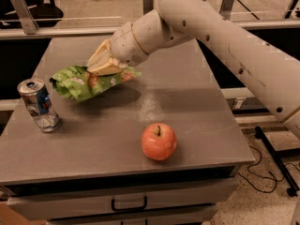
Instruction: Move green rice chip bag near redbull can
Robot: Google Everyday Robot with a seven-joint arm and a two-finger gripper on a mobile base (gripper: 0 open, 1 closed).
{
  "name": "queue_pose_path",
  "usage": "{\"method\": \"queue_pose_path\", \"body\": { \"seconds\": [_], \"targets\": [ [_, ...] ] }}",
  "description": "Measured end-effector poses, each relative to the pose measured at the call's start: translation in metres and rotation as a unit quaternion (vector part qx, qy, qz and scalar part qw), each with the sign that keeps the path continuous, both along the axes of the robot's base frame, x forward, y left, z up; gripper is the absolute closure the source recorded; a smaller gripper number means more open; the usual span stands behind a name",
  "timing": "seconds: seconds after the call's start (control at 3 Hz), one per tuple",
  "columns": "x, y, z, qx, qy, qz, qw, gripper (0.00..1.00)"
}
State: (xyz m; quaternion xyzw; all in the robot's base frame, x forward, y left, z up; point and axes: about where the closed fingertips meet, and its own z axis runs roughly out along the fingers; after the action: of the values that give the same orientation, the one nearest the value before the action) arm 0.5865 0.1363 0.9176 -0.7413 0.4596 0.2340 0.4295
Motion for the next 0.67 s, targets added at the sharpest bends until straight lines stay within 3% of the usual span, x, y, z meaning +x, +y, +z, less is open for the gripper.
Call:
{"method": "queue_pose_path", "body": {
  "seconds": [0.67],
  "targets": [
    [-0.0062, 0.0036, -0.0050, -0.005, 0.005, 0.013, 0.9999, 0.35]
  ]
}}
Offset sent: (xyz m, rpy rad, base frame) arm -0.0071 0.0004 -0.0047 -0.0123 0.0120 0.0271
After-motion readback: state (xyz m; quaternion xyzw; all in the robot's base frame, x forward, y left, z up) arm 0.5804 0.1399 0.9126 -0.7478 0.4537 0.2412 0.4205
